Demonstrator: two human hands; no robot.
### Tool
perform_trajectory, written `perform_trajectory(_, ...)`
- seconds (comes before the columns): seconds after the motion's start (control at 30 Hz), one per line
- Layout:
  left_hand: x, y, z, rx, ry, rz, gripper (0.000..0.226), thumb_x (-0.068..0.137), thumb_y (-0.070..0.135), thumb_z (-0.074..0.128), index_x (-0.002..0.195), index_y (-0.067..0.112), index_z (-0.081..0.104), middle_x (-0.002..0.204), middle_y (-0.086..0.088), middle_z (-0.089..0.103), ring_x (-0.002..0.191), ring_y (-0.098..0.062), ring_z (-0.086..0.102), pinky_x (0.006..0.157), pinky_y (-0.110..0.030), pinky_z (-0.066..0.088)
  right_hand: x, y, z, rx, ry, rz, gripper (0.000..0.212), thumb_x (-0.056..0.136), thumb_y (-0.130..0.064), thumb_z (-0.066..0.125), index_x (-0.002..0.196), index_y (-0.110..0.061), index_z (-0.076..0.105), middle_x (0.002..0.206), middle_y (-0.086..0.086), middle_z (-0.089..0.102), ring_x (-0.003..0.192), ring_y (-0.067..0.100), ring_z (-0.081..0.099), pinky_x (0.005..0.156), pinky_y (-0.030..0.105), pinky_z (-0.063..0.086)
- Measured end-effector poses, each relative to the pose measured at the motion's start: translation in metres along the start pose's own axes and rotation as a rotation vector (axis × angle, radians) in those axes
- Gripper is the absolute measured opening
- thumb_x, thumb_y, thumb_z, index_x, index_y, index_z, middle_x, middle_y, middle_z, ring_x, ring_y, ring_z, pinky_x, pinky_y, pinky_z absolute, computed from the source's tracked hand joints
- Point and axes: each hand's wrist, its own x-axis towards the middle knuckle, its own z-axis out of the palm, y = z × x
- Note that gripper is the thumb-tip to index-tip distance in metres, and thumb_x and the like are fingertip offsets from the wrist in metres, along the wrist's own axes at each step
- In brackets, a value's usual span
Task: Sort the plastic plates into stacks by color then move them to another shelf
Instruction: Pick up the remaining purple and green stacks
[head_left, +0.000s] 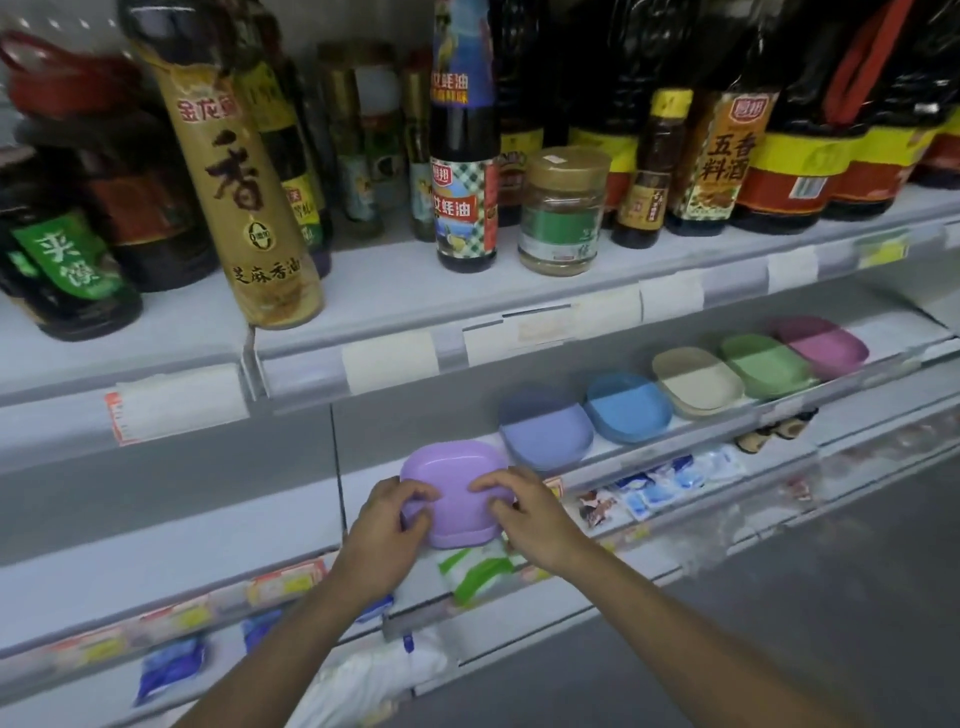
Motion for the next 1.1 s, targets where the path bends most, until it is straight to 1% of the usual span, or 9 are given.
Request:
perform_trajectory(0.1, 0.01, -0.011, 0.0, 0.008, 0.002, -0.015, 0.025, 0.083, 0.024, 0.062, 0.098, 0.044, 0.067, 0.116, 0.008, 0.059, 0.1, -0.005, 0.06, 0.088, -0.03, 0.049, 0.02, 0.006, 0.009, -0.062, -0.049, 0.007, 0.035, 0.09, -0.011, 0.055, 0.114, -0.03, 0.072, 0.119, 0.005, 0.055, 0.104, 0.012, 0.059, 0.093, 0.01, 0.04)
perform_trajectory(0.2, 0.023, -0.02, 0.0, 0.033, -0.015, -0.039, 0.027, 0.078, 0.033, 0.055, 0.102, 0.043, 0.066, 0.118, 0.006, 0.058, 0.103, -0.008, 0.061, 0.092, -0.032, 0.05, 0.037, 0.004, 0.013, -0.125, -0.097, 0.018, 0.034, 0.091, -0.015, 0.055, 0.116, -0.032, 0.069, 0.118, 0.002, 0.051, 0.098, 0.017, 0.06, 0.089, 0.011, 0.041)
perform_trajectory(0.33, 0.043, -0.034, 0.005, 0.061, -0.039, -0.025, 0.027, 0.083, 0.025, 0.061, 0.1, 0.046, 0.062, 0.117, 0.006, 0.056, 0.097, 0.002, 0.057, 0.088, -0.026, 0.046, 0.058, 0.005, 0.012, -0.219, -0.14, 0.03, 0.036, 0.092, -0.012, 0.054, 0.121, -0.031, 0.067, 0.116, -0.003, 0.045, 0.093, 0.021, 0.062, 0.096, 0.027, 0.049)
perform_trajectory(0.43, 0.053, -0.041, 0.011, 0.097, -0.053, -0.048, 0.033, 0.089, 0.015, 0.065, 0.104, 0.044, 0.062, 0.118, 0.008, 0.055, 0.094, -0.006, 0.059, 0.084, -0.023, 0.043, 0.072, 0.009, 0.011, -0.244, -0.153, 0.033, 0.034, 0.093, -0.014, 0.054, 0.12, -0.031, 0.066, 0.12, -0.001, 0.047, 0.08, 0.022, 0.06, 0.094, 0.037, 0.054)
perform_trajectory(0.53, 0.062, -0.046, 0.015, 0.108, -0.066, -0.06, 0.033, 0.09, 0.015, 0.064, 0.106, 0.043, 0.061, 0.121, 0.006, 0.054, 0.095, -0.011, 0.059, 0.081, -0.018, 0.043, 0.084, 0.014, 0.013, -0.256, -0.17, 0.05, 0.035, 0.094, -0.012, 0.054, 0.122, -0.029, 0.066, 0.124, -0.002, 0.046, 0.082, 0.019, 0.057, 0.096, 0.033, 0.052)
perform_trajectory(0.67, 0.066, -0.055, 0.024, 0.133, -0.077, -0.105, 0.034, 0.088, 0.011, 0.064, 0.108, 0.038, 0.062, 0.125, 0.004, 0.053, 0.097, -0.01, 0.057, 0.075, 0.001, 0.035, 0.094, 0.025, 0.017, -0.318, -0.228, 0.059, 0.039, 0.094, -0.014, 0.055, 0.128, -0.032, 0.063, 0.127, -0.003, 0.043, 0.105, 0.015, 0.053, 0.099, 0.024, 0.043)
perform_trajectory(0.83, 0.073, -0.054, 0.036, 0.122, -0.059, -0.175, 0.033, 0.088, 0.012, 0.062, 0.113, 0.033, 0.064, 0.13, 0.005, 0.049, 0.097, -0.013, 0.06, 0.088, -0.026, 0.049, 0.108, 0.037, 0.019, -0.377, -0.279, 0.081, 0.043, 0.095, -0.022, 0.054, 0.134, -0.038, 0.055, 0.142, -0.001, 0.037, 0.114, 0.021, 0.058, 0.104, 0.034, 0.047)
perform_trajectory(0.97, 0.079, -0.045, 0.046, 0.121, -0.041, -0.211, 0.031, 0.089, 0.017, 0.061, 0.115, 0.032, 0.063, 0.134, 0.006, 0.046, 0.096, -0.016, 0.063, 0.09, -0.03, 0.05, 0.118, 0.04, 0.017, -0.428, -0.33, 0.115, 0.043, 0.098, -0.029, 0.052, 0.139, -0.041, 0.048, 0.146, 0.001, 0.029, 0.106, 0.027, 0.064, 0.102, 0.04, 0.05)
perform_trajectory(1.1, 0.084, -0.04, 0.054, 0.134, -0.02, -0.217, 0.032, 0.089, 0.013, 0.062, 0.118, 0.027, 0.063, 0.136, 0.005, 0.047, 0.102, -0.019, 0.062, 0.087, -0.027, 0.047, 0.117, 0.038, 0.012, -0.489, -0.342, 0.142, 0.049, 0.097, -0.033, 0.05, 0.144, -0.04, 0.043, 0.152, 0.004, 0.027, 0.117, 0.03, 0.061, 0.105, 0.042, 0.048)
